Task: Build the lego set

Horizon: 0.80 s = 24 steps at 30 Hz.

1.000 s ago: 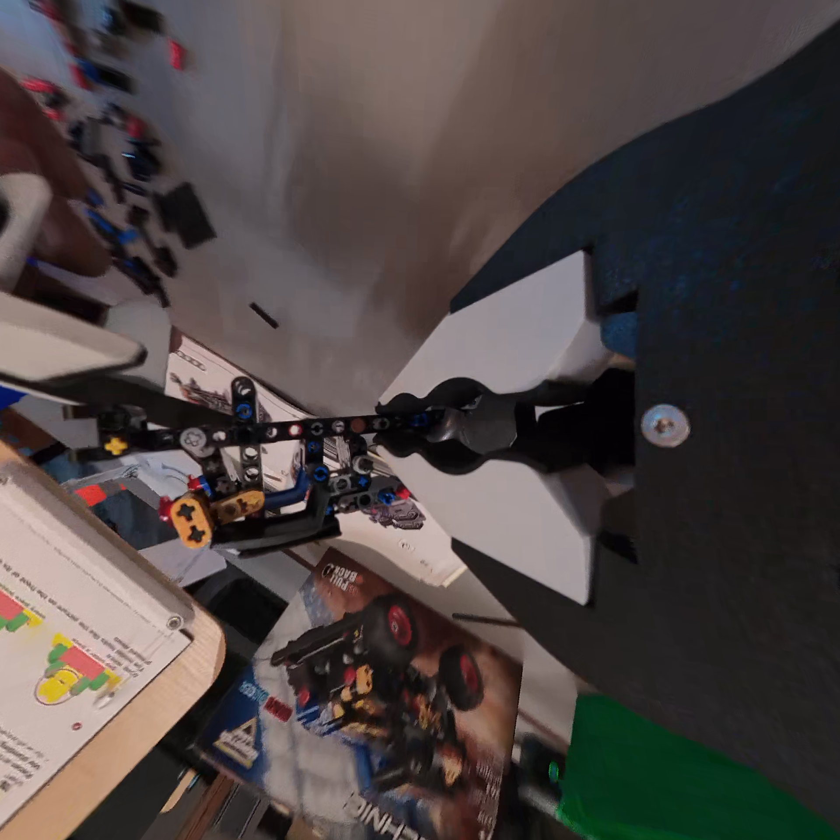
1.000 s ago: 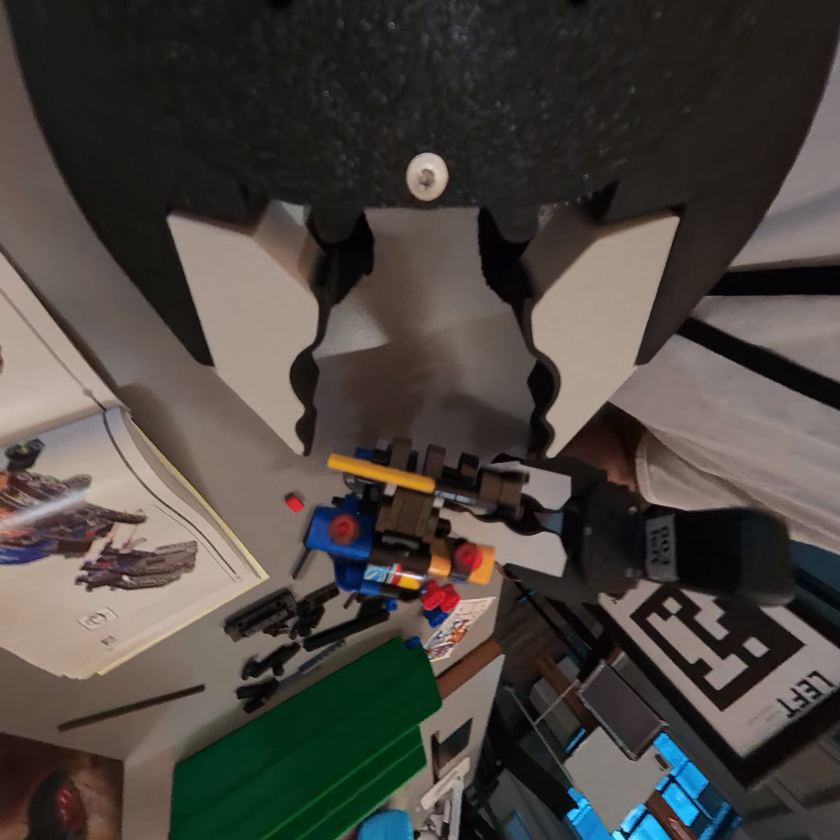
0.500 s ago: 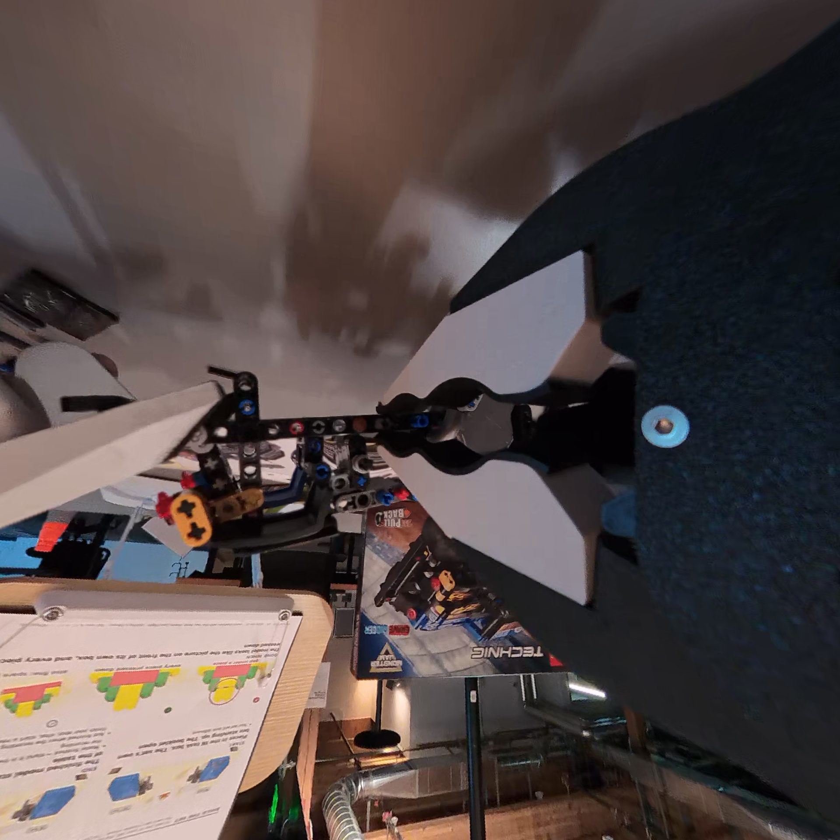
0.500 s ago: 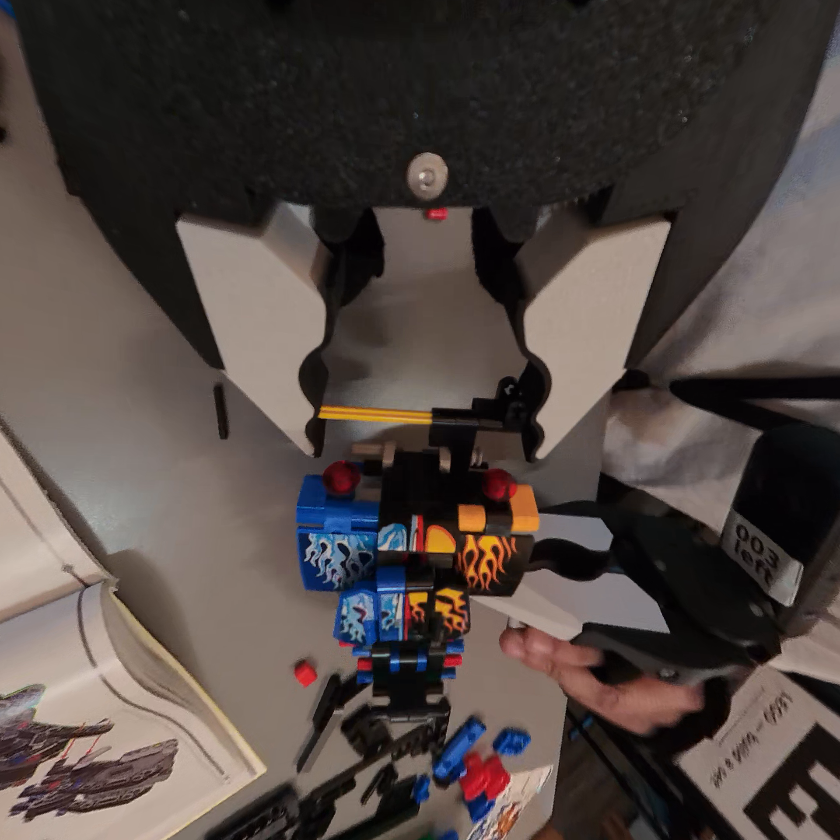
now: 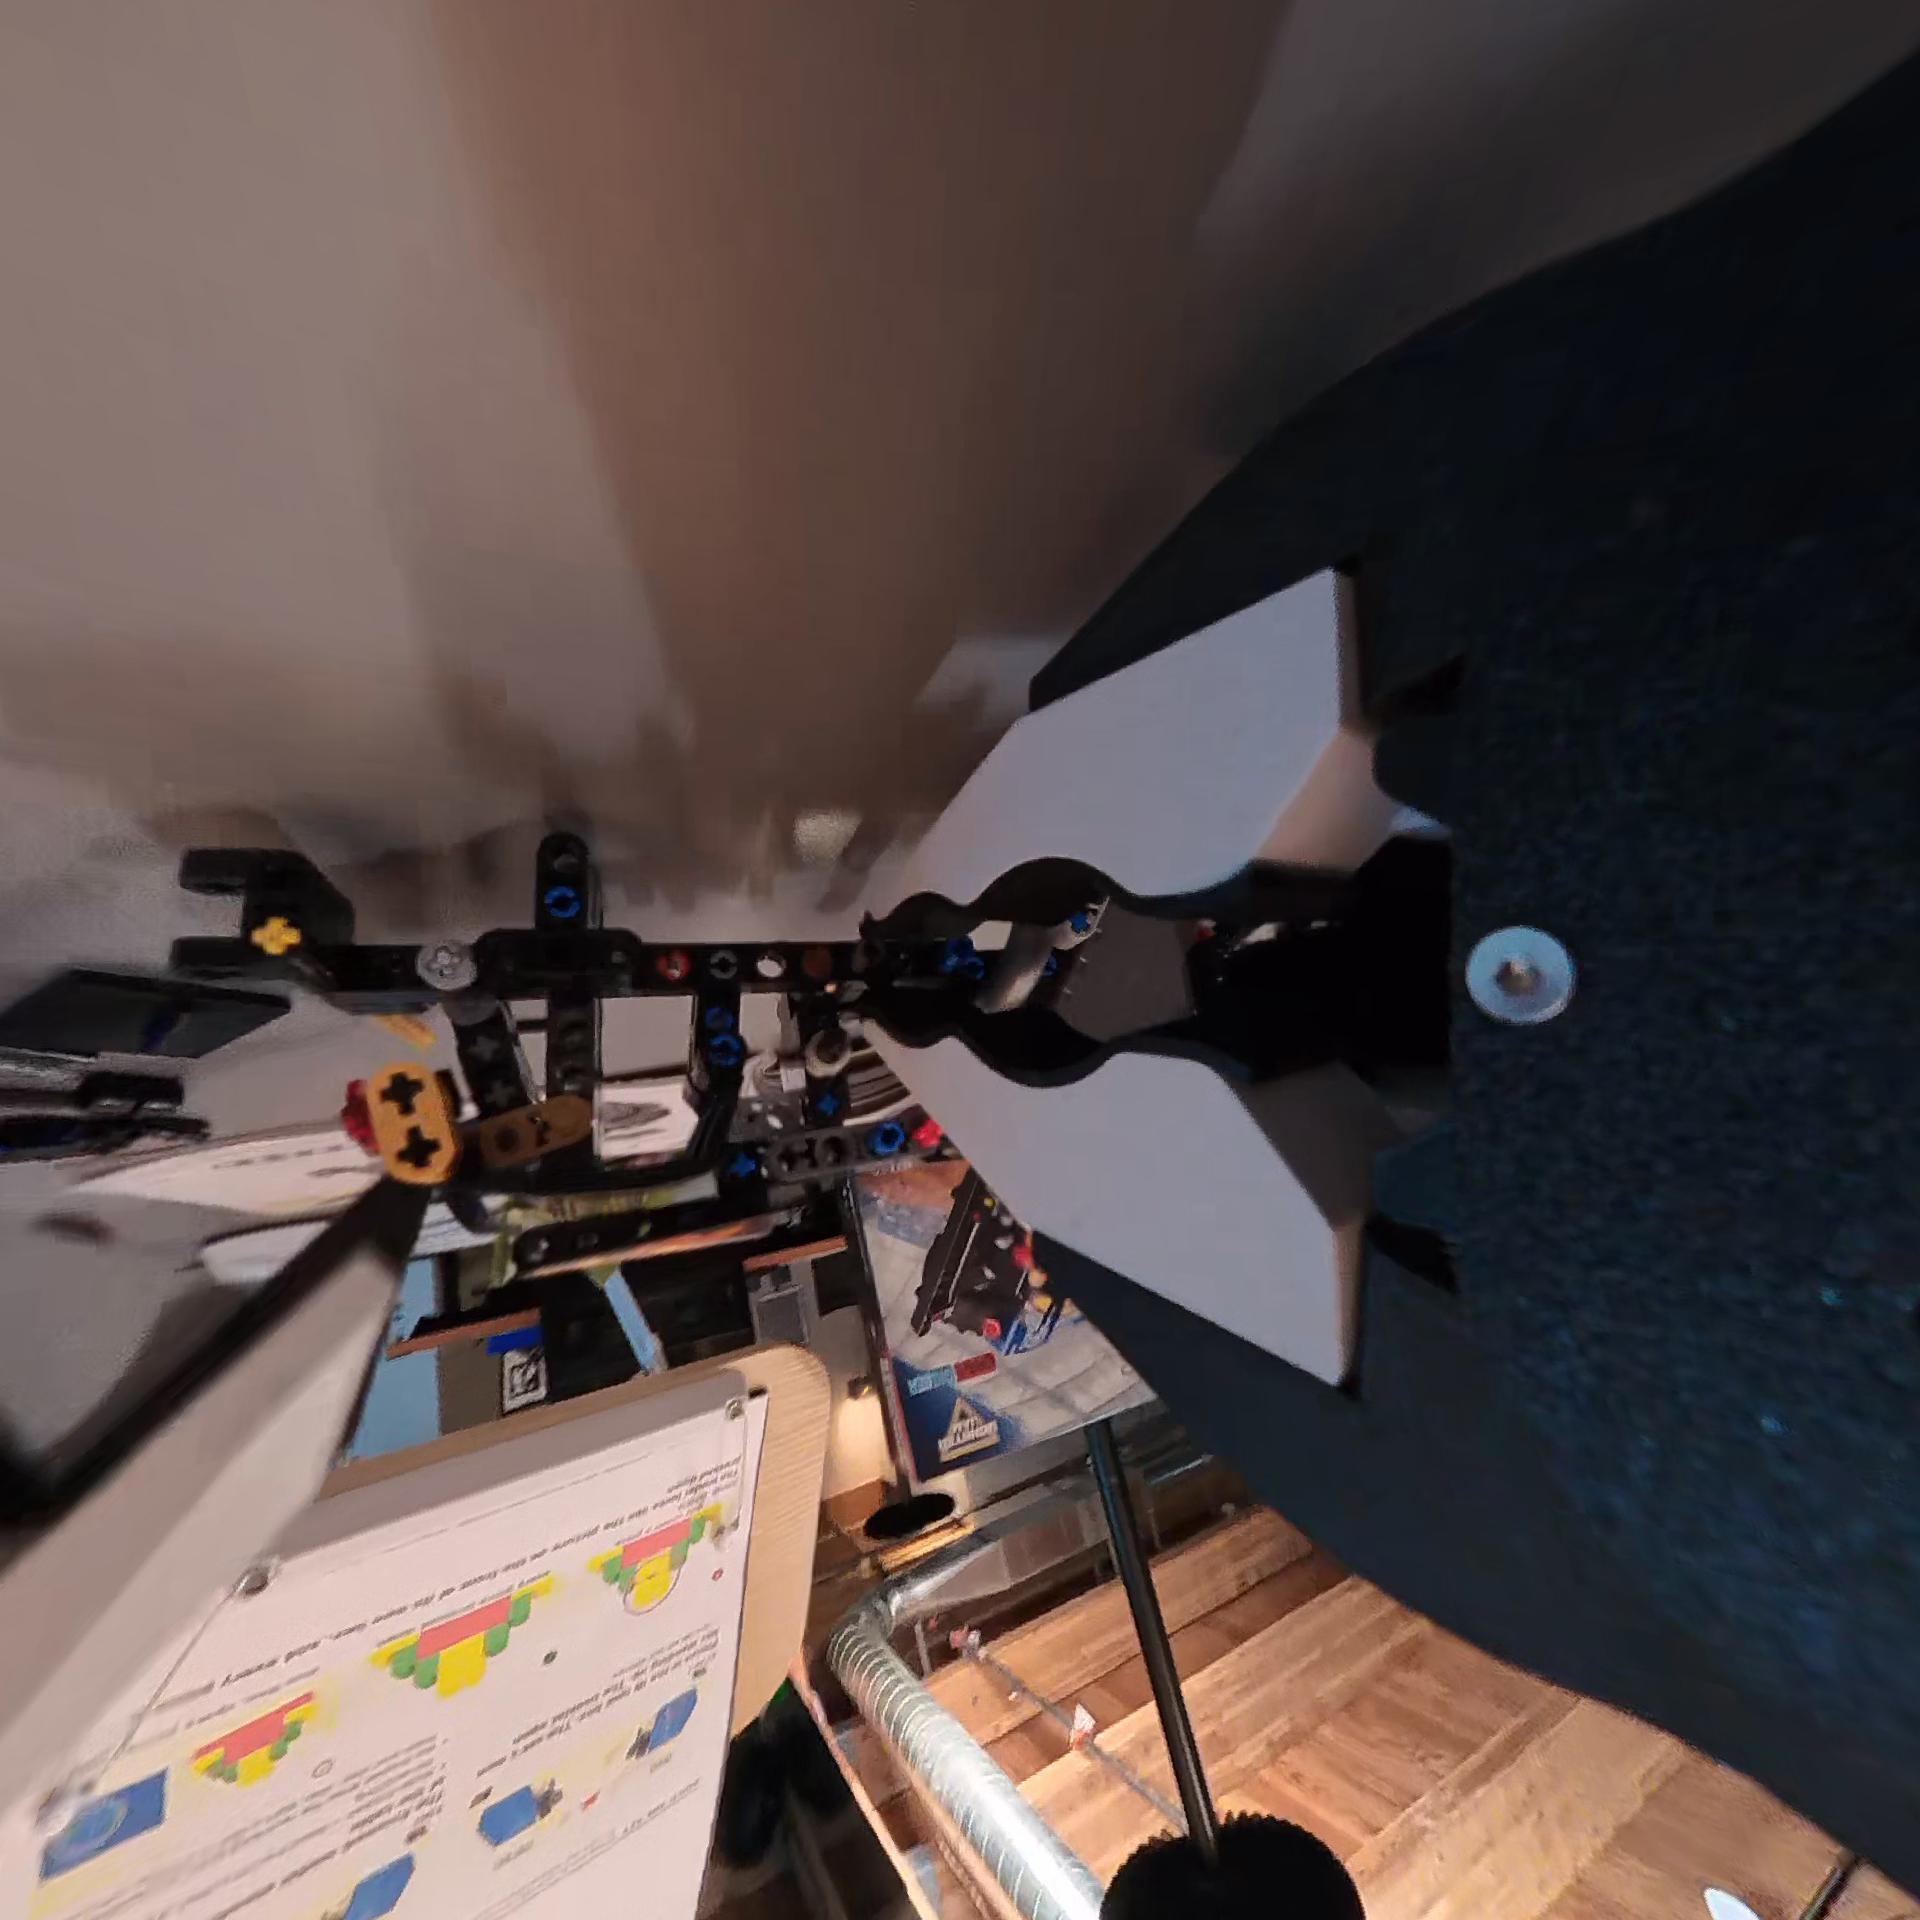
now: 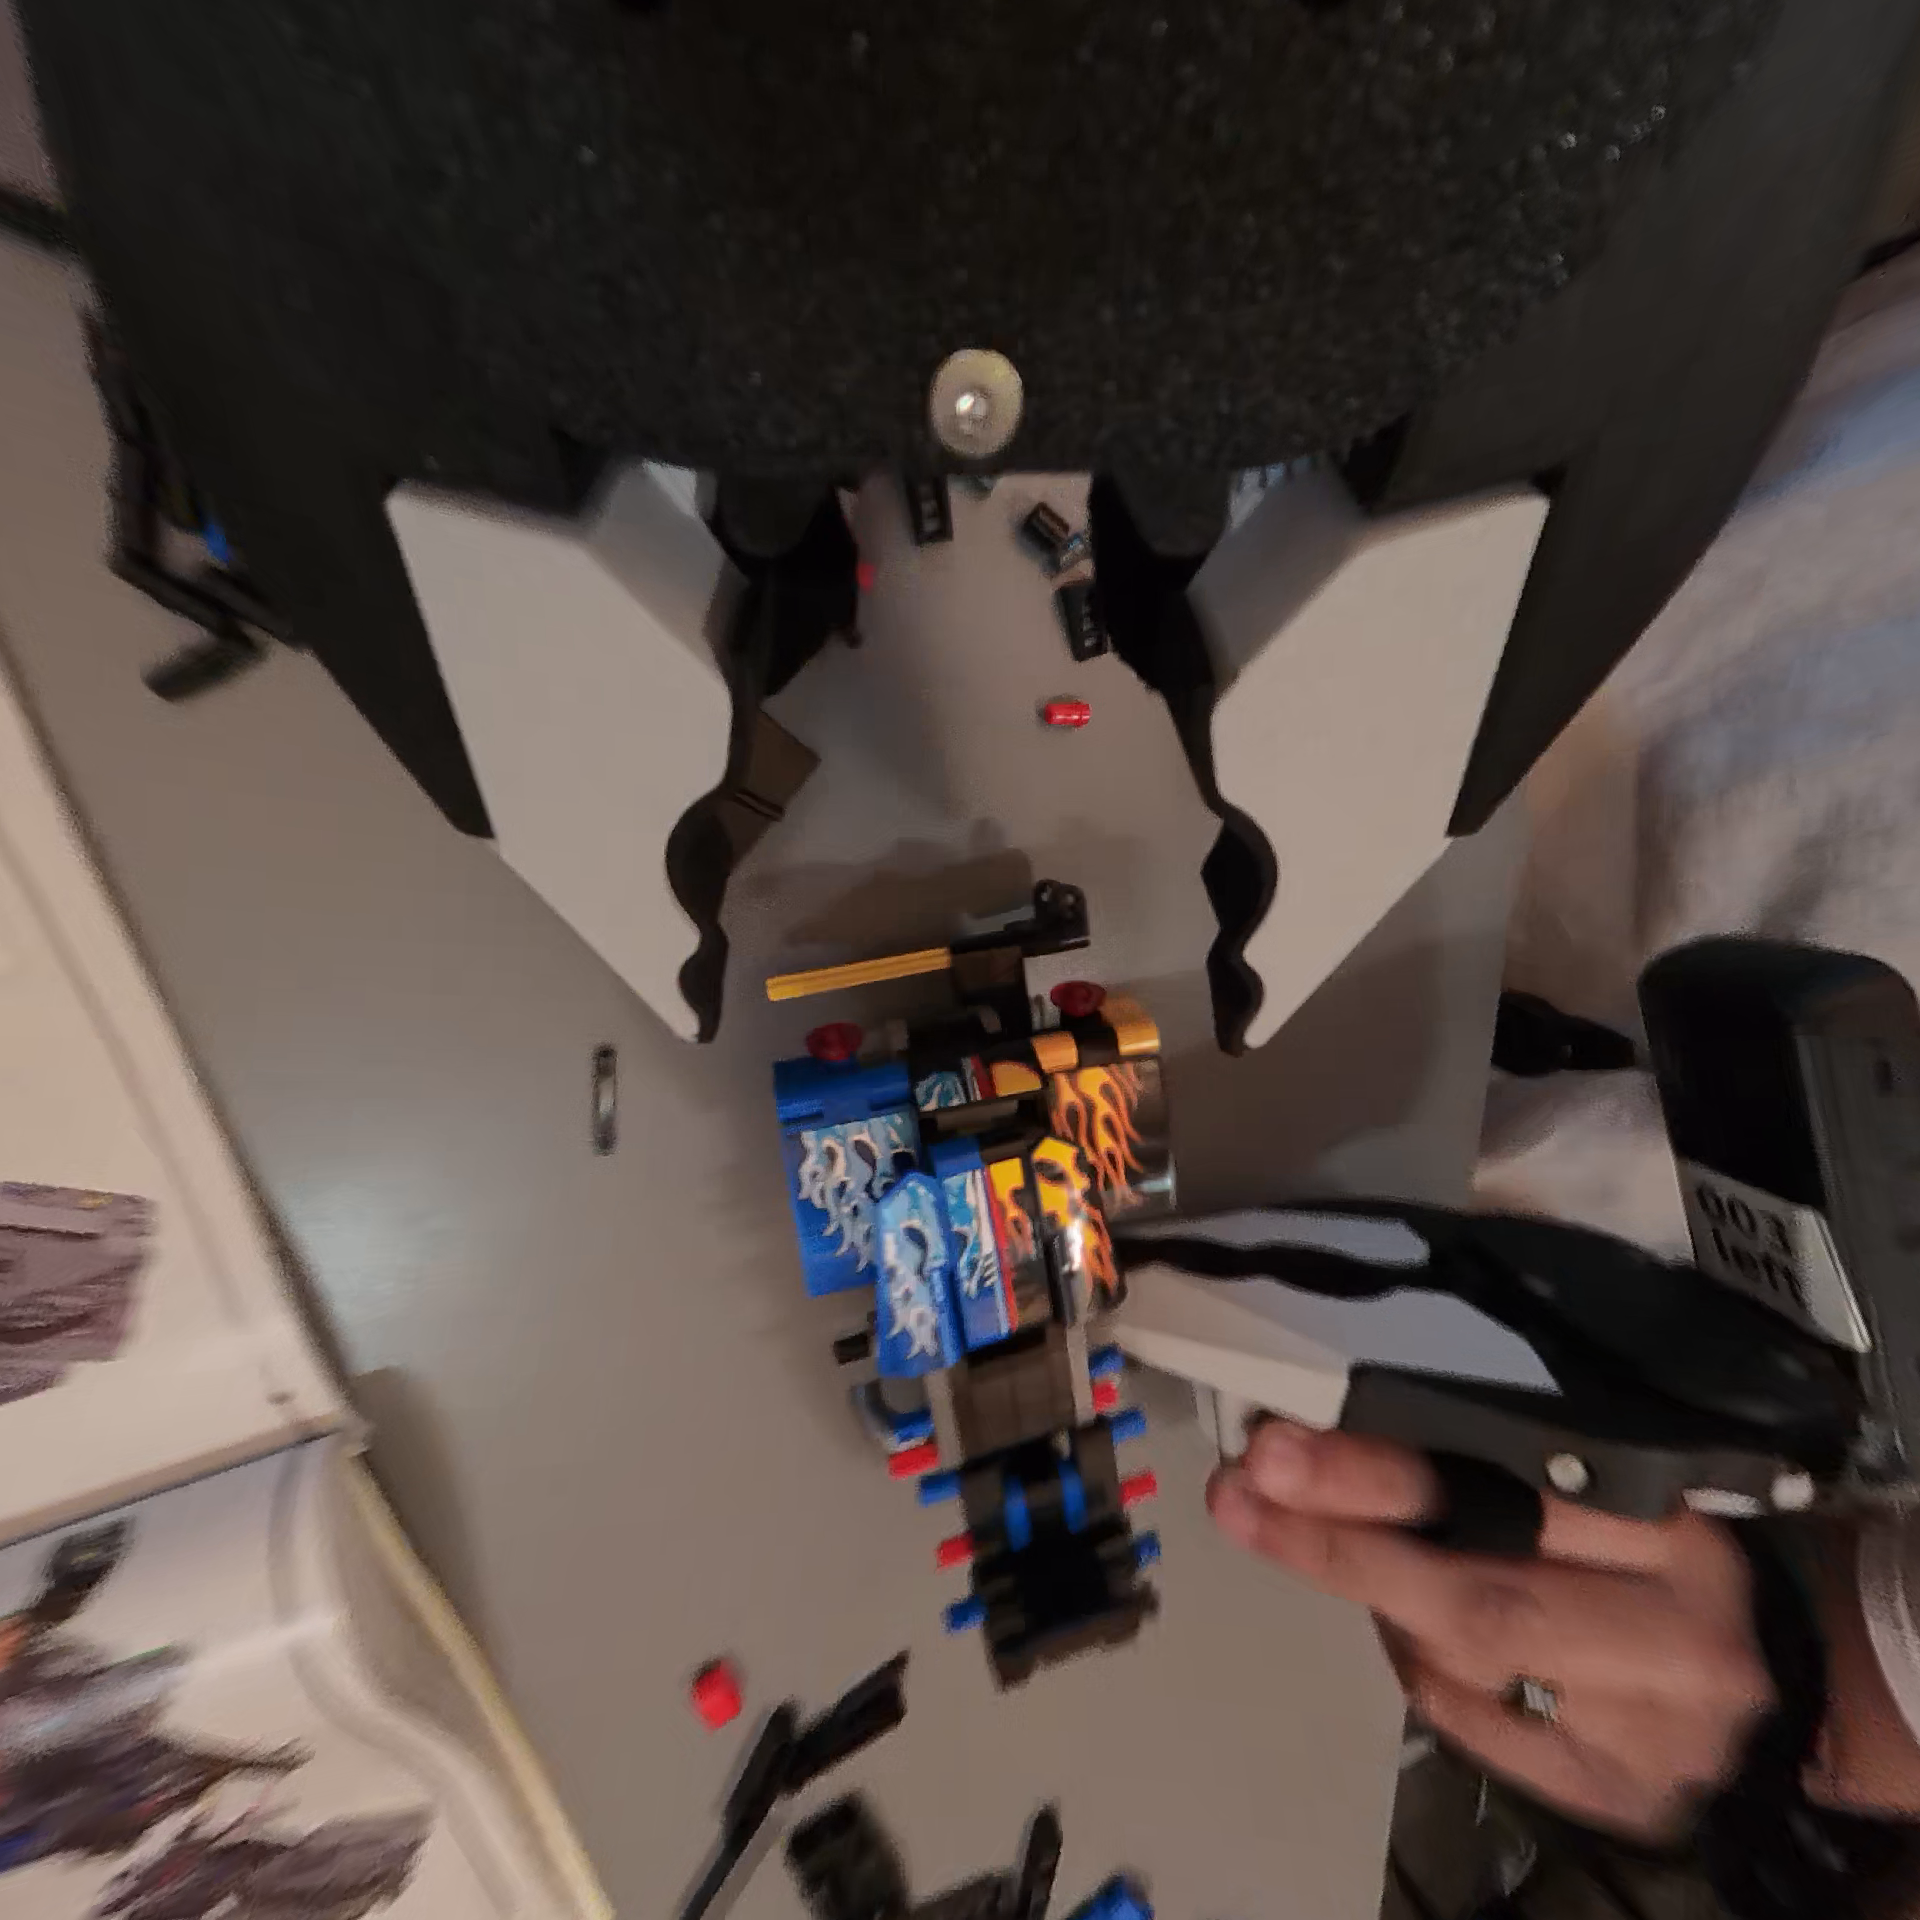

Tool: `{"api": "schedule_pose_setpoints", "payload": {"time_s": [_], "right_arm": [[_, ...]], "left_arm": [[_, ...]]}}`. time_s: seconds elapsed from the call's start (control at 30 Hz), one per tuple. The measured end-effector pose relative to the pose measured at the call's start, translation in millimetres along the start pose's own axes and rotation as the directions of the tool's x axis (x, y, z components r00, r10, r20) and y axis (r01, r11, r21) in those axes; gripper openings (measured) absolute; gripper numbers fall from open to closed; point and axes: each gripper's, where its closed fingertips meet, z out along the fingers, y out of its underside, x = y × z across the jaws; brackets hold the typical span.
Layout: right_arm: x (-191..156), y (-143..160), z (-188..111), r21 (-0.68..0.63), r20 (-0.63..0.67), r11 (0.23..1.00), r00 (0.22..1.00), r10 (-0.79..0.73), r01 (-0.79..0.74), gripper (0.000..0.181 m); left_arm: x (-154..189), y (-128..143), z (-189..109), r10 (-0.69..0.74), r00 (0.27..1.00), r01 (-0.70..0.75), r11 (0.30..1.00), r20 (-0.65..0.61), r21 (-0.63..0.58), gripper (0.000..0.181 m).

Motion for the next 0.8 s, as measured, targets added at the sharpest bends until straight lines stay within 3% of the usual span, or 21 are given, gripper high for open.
{"api": "schedule_pose_setpoints", "payload": {"time_s": [0.2, 0.33, 0.4, 0.47, 0.53, 0.57, 0.63, 0.7, 0.8], "right_arm": [[51.4, -12.7, -46.5, 0.229, -0.255, 0.972, 0.96, 0.113, -0.054, 0.084], [75.9, -11.6, -64.9, 0.32, -0.344, 0.943, 0.916, 0.206, -0.092, 0.082], [86.3, -13.0, -74.0, 0.355, -0.407, 0.932, 0.886, 0.221, -0.07, 0.081], [93.8, -13.9, -77.8, 0.377, -0.464, 0.926, 0.857, 0.223, -0.037, 0.082], [104.7, -9.1, -78.6, 0.352, -0.553, 0.936, 0.806, 0.21, -0.002, 0.081], [109.5, -4.9, -77.1, 0.326, -0.59, 0.945, 0.782, 0.2, 0.004, 0.08], [119.1, 5.4, -72.7, 0.287, -0.645, 0.957, 0.734, 0.213, -0.025, 0.078], [122.9, 12.8, -63.9, 0.271, -0.644, 0.96, 0.729, 0.231, -0.064, 0.076], [126.4, 17.1, -56.3, 0.276, -0.625, 0.957, 0.74, 0.251, -0.092, 0.074]], "left_arm": [[8.6, -15.1, 0.1, -0.119, 0.989, 0.122, 0.992, -0.086, 0.029, 0.019], [4.4, -25.9, -22.9, -0.268, 0.941, 0.305, 0.937, -0.209, 0.171, 0.025], [-7.8, -35.1, -47.8, -0.411, 0.815, 0.539, 0.796, -0.408, 0.274, 0.025], [-41.7, -30.8, -68.0, -0.495, 0.604, 0.772, 0.558, -0.624, 0.305, 0.025], [-83.3, -2.7, -58.5, -0.528, 0.415, 0.901, 0.352, -0.741, 0.254, 0.025], [-97.8, 14.2, -44.3, -0.53, 0.338, 0.935, 0.285, -0.778, 0.212, 0.026], [-109.5, 40.4, -9.0, -0.509, 0.212, 0.968, 0.225, -0.834, 0.109, 0.036], [-111.6, 55.1, 22.9, -0.495, 0.131, 0.983, 0.18, -0.859, 0.046, 0.037], [-112.7, 65.2, 49.3, -0.53, 0.143, 0.988, 0.125, -0.836, 0.089, 0.028]]}}
